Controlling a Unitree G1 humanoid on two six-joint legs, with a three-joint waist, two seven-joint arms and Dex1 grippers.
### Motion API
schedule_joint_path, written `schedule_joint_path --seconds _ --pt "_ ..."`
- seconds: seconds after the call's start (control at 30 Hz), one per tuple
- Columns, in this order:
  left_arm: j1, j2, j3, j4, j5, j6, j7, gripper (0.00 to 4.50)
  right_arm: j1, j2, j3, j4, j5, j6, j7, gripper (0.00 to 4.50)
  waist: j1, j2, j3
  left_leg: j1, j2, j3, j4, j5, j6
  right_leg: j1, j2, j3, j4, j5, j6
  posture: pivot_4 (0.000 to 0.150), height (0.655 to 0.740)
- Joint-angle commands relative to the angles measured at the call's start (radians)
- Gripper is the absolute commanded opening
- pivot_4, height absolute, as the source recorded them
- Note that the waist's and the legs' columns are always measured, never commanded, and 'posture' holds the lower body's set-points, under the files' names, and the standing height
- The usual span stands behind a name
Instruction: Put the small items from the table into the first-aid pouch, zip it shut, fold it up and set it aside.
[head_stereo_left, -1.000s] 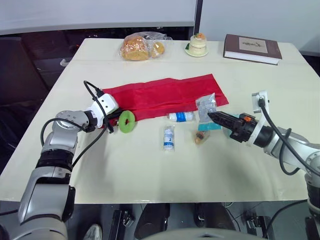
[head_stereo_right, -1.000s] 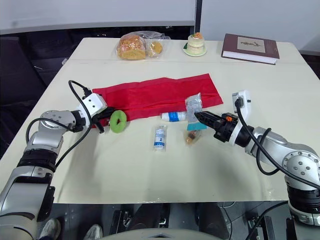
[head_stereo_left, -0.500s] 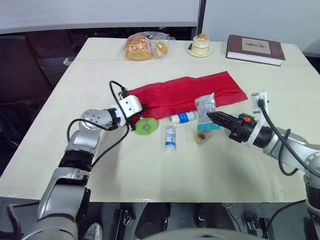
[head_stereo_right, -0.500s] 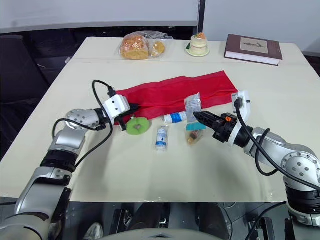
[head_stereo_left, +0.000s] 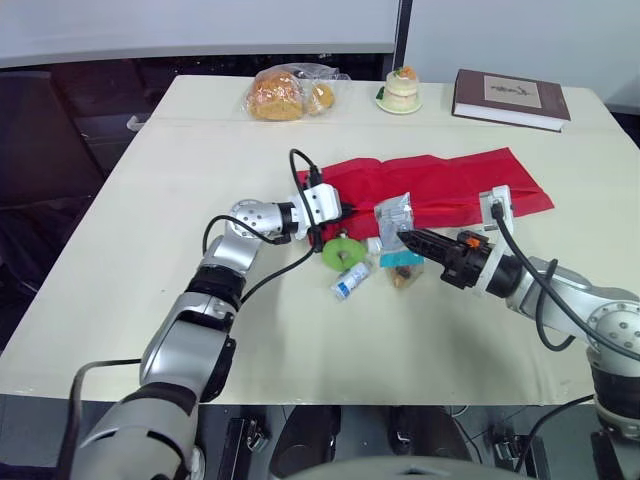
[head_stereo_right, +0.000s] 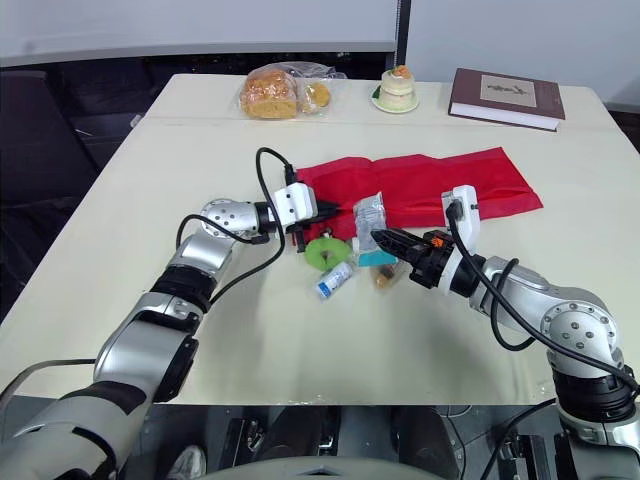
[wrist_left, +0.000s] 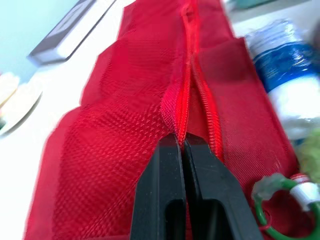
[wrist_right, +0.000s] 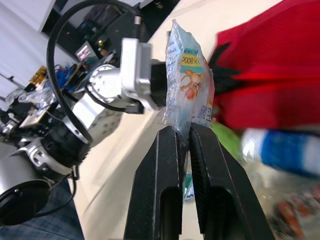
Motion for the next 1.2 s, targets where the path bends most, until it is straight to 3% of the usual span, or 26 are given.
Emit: schedule_joint_path --seconds 0.03,0.27,0.63,1.2 --pt "-0.037 -0.009 0.0 0.039 -0.014 -0.067 -0.045 0.11 -0.004 0.007 -0.02 -0.023 0.001 -0.02 -0.018 0.0 -0.001 0.0 0.0 0.0 0.0 0.0 0.0 0.0 0.0 0.0 0.0 0.0 0.0 0.0 0.0 0.15 0.7289" --pt "-0.12 -0.003 0.045 0.163 -0.038 -0.081 -0.064 0.11 -0.019 0.1 -0.01 0.072 0.001 -0.04 -0.096 0.0 -0.001 0.0 0.0 0.0 0.0 -0.001 0.0 0.0 0.0 0.0 0.001 0.0 0.002 0.0 0.0 0.15 0.7289" --pt "-0.138 -0.029 0.144 0.191 -0.15 0.078 -0.161 0.11 -0.084 0.426 -0.032 0.345 0.068 -0.101 -0.292 0.0 -0.019 -0.001 0.0 0.0 0.0 0.0 0.0 0.0 0.0 -0.001 0.001 0.0 0.003 0.0 0.0 0.15 0.7289" --pt "-0.065 -0.043 0.204 0.036 -0.232 0.305 -0.195 0.11 -0.141 0.56 -0.056 0.469 0.038 -0.071 -0.31 0.0 -0.028 -0.001 0.0 0.0 0.001 0.0 0.0 0.0 0.0 -0.002 0.002 0.001 0.003 0.0 0.0 0.15 0.7289"
